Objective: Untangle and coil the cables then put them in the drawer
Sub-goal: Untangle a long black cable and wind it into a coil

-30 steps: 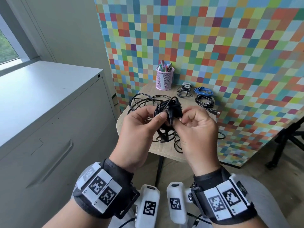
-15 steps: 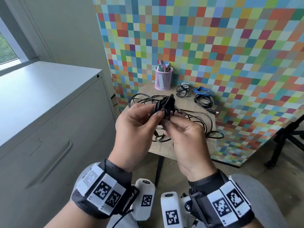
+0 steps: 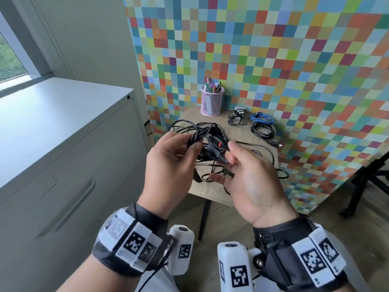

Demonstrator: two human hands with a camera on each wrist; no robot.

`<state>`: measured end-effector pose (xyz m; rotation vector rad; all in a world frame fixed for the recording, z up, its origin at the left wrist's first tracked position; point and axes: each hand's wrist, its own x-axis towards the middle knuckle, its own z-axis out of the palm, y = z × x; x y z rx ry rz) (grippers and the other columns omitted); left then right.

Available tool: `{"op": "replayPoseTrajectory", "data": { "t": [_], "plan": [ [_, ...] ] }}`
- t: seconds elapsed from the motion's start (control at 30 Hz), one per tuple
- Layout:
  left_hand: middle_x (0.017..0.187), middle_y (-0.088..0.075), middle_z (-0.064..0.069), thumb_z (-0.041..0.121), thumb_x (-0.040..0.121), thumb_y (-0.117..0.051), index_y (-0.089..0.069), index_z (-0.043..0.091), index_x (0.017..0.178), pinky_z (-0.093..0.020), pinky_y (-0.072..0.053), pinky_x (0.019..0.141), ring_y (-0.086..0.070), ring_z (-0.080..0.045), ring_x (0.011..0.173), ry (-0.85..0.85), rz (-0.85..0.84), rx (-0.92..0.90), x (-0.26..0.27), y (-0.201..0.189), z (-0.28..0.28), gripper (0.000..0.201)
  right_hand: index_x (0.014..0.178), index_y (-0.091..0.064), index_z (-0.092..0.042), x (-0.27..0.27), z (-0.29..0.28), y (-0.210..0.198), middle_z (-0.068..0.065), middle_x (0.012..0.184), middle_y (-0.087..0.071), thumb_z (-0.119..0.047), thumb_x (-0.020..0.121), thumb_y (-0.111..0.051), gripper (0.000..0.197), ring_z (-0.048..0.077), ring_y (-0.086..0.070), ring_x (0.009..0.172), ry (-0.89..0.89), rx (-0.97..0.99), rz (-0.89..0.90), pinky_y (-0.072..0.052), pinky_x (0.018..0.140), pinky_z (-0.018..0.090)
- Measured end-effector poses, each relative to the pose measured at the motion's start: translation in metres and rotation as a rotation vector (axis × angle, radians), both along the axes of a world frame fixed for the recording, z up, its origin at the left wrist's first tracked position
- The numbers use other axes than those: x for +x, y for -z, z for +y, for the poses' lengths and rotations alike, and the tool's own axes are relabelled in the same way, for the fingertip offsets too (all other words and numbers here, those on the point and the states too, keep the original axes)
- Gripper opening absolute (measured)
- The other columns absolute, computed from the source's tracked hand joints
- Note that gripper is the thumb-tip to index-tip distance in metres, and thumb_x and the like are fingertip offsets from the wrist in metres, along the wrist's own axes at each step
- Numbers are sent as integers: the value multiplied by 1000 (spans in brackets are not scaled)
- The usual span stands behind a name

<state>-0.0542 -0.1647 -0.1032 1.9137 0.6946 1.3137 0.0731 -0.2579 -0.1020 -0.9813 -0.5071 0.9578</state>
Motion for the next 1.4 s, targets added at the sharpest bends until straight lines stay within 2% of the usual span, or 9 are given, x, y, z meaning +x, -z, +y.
{"op": "replayPoseTrajectory", "data": {
  "t": [0.1,0.27,0.37,0.5,0.6,0.73,0.9,1.2,1.4],
  "plan": [
    [91,-68,4,17,95,-73,-79,19,104,-42,-58,71,-68,-19,77,-73,17,43,3,2,2,11,66,-55,-15,-3,-3,-7,9,81,-51,-23,102,-58,36,29,-52,90,53,26,27,-53,72,41],
    [94,-71,2,24,95,-71,-78,17,102,-49,-59,71,-71,-25,76,-44,-24,-76,5,2,8,12,65,-55,-13,-6,-4,-11,12,76,-59,-23,104,-53,40,31,-67,85,113,113,70,-54,93,49],
    [90,-76,-10,19,97,-73,-79,18,94,-55,-61,72,-72,-38,81,32,-80,-238,3,-6,8,7,64,-55,-13,-5,-3,-9,7,61,-50,-25,109,-49,46,26,-66,68,147,82,-49,-58,80,43],
    [93,-77,-20,14,98,-68,-79,7,100,-54,-64,76,-75,-38,81,177,-204,-446,-3,-19,4,13,69,-63,-14,-1,-3,4,10,70,-61,-33,97,-60,34,24,-64,72,16,14,-277,-56,77,43],
    [96,-76,-26,14,99,-66,-75,-1,105,-52,-62,75,-73,-36,81,246,-269,-519,-4,-19,2,19,82,-72,-14,-1,-6,9,7,83,-71,-33,88,-67,20,14,-67,79,-51,13,-352,-53,73,22],
    [97,-75,-27,16,99,-66,-75,-2,103,-44,-60,71,-71,-33,76,263,-294,-522,-1,-18,-2,21,99,-66,-6,0,-7,6,0,83,-76,-14,89,-68,13,4,-68,75,-67,80,-314,-50,70,12],
    [96,-78,-19,14,97,-68,-78,5,102,-52,-61,79,-74,-33,80,296,-287,-477,1,-19,-5,14,122,-65,-6,8,-9,-1,18,112,-75,-21,91,-69,35,24,-72,99,-72,90,-239,-55,83,27],
    [93,-79,-10,11,97,-70,-78,10,102,-55,-62,84,-76,-28,86,303,-204,-483,3,-19,-7,10,128,-67,-9,13,-5,-7,9,110,-75,-11,98,-60,31,17,-66,83,-62,107,-233,-51,65,33],
    [104,-78,-11,28,97,-71,-78,20,109,-58,-62,83,-75,-33,99,288,-67,-483,4,-11,-3,16,105,-69,-8,13,-2,4,13,88,-73,1,97,-64,13,21,-66,64,43,29,-172,-60,62,34]
  ]
}}
